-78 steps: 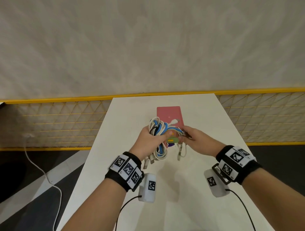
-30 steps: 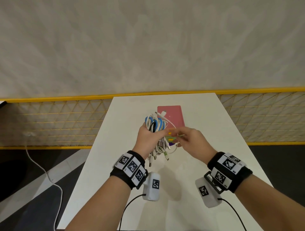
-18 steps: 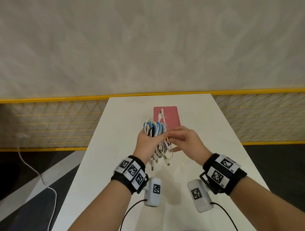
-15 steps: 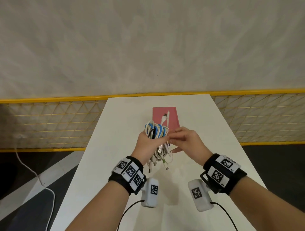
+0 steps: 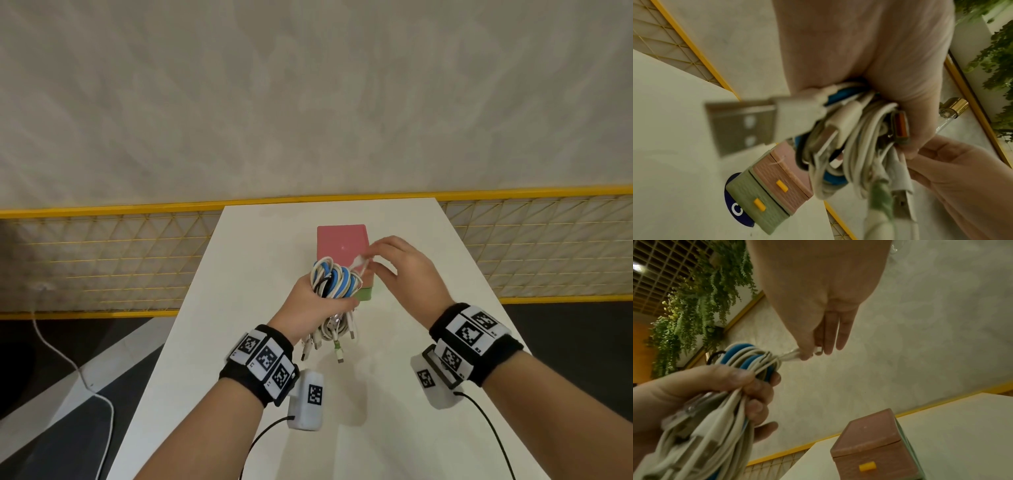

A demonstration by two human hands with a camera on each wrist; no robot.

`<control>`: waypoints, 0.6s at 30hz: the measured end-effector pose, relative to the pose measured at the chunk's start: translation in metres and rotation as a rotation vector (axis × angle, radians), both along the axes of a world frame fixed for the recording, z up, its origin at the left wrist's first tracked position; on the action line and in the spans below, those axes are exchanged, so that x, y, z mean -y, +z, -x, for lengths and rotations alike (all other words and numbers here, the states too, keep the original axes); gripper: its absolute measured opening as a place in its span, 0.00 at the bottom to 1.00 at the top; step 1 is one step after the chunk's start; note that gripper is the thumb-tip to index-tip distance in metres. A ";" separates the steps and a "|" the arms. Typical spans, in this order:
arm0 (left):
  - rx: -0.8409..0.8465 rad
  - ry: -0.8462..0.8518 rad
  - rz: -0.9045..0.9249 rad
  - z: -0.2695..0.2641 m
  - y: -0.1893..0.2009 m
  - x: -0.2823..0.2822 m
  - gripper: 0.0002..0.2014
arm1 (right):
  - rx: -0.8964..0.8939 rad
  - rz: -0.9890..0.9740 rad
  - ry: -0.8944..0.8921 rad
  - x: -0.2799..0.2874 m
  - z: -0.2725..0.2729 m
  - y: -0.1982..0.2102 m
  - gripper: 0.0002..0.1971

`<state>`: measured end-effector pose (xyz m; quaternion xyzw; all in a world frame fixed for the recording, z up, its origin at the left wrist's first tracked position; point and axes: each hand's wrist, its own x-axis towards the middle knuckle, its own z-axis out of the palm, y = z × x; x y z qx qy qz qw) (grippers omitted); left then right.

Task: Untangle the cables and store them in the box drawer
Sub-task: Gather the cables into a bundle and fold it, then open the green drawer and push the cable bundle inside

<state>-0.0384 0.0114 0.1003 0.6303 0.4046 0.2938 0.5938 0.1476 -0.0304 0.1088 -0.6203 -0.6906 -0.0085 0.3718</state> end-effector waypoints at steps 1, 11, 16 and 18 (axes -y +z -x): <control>-0.003 0.011 0.000 0.000 -0.002 0.000 0.08 | -0.010 0.011 -0.008 0.000 -0.001 0.001 0.10; 0.106 0.215 -0.088 -0.013 -0.003 0.001 0.14 | -0.660 0.295 0.095 0.004 0.028 -0.020 0.13; 0.116 0.247 -0.073 -0.014 -0.011 -0.001 0.14 | -0.556 0.355 0.164 0.002 0.031 -0.026 0.17; 0.118 0.259 -0.061 -0.013 -0.016 -0.003 0.13 | -0.501 0.403 0.176 -0.002 0.029 -0.030 0.15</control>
